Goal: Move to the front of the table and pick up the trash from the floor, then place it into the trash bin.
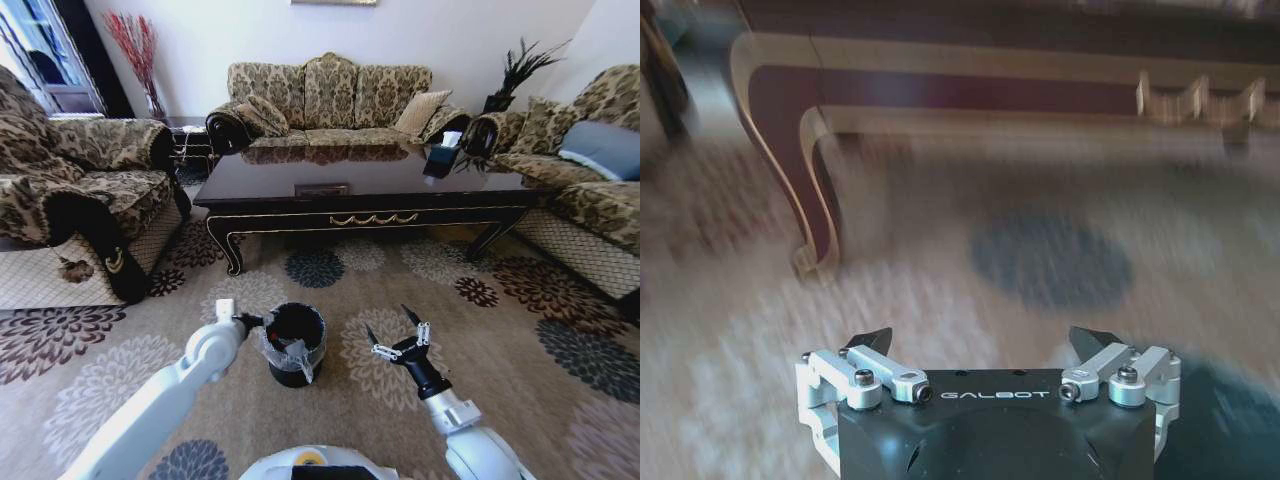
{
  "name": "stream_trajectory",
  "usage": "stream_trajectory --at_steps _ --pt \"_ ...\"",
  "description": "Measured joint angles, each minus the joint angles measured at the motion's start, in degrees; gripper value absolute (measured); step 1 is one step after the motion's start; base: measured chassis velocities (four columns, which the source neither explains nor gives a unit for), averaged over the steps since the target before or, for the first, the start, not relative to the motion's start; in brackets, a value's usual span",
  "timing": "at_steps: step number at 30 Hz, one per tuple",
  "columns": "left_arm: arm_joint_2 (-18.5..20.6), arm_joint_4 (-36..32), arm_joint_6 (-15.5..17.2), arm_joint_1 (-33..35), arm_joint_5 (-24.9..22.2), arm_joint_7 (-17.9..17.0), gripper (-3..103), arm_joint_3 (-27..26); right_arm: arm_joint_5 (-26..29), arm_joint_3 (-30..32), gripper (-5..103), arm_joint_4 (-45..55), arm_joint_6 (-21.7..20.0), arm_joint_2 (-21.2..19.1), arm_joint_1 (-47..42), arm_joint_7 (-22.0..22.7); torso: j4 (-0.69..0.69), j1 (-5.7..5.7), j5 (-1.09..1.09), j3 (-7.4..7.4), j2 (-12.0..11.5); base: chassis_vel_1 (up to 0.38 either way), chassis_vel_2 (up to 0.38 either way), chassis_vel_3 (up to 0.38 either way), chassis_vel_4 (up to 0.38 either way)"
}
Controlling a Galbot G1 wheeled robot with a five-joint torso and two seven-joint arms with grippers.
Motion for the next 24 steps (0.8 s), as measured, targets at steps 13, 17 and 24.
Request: stream_trajectory --at_steps 13,17,24 --pt "-5.1 -5.4 -19.3 22.9 22.1 11.7 100 -20.1 2.7 2.4 100 -2.2 0.8 6.0 1.2 1.7 0.00 0.00 -0.01 0.00 0.0 0.000 0.000 0.000 0.000" --pt "-8.7 -6.9 -23.8 28.6 26.2 13.9 100 -24.4 2.9 2.5 100 -2.9 -0.4 6.3 2.4 3.0 -0.02 0.00 0.00 0.00 0.0 0.000 0.000 0.000 0.000" --pt "-13.7 -9.7 -29.7 36.4 31.1 16.4 100 -28.7 2.7 2.4 100 -5.6 -0.6 7.1 4.2 3.5 -0.02 0.00 0.00 0.00 0.0 0.000 0.000 0.000 0.000"
